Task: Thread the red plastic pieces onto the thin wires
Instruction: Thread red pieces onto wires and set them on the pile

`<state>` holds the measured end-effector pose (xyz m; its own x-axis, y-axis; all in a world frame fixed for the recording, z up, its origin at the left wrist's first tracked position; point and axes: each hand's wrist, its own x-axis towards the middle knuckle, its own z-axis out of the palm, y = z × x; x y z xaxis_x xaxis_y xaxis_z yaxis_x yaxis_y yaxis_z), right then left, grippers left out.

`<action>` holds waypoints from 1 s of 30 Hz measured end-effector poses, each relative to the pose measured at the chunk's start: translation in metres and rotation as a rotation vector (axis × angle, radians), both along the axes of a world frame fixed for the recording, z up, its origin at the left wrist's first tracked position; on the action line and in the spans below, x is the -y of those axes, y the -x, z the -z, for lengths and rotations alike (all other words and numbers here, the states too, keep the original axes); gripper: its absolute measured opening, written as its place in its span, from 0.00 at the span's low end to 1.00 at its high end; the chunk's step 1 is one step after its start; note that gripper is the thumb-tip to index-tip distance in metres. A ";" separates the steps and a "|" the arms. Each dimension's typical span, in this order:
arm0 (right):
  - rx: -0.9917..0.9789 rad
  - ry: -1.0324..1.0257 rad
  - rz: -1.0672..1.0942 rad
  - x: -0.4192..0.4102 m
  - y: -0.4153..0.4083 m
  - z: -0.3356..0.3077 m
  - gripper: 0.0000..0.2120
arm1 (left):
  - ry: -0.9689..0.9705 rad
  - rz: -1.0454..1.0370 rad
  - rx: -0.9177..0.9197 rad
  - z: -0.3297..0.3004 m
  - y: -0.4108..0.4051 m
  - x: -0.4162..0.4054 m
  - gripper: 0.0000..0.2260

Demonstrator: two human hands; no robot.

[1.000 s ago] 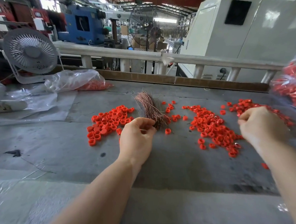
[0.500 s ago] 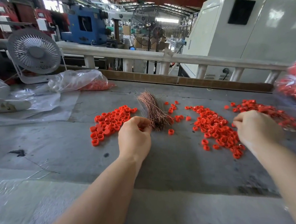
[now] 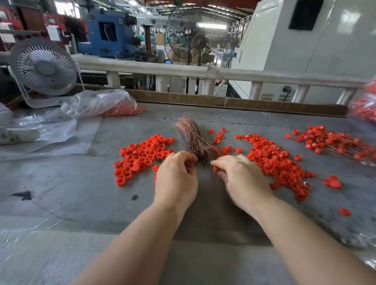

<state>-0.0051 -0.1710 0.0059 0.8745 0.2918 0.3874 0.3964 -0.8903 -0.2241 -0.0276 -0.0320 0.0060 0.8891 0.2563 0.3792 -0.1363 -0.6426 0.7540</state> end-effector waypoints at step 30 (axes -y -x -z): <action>-0.068 -0.084 0.193 0.013 0.006 -0.001 0.14 | 0.090 0.211 -0.042 0.000 0.006 0.004 0.07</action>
<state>-0.0114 -0.1839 0.0073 0.9360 0.0854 0.3416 0.2016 -0.9254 -0.3208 -0.0336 -0.0356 0.0057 0.9410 0.0940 0.3250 -0.2282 -0.5329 0.8148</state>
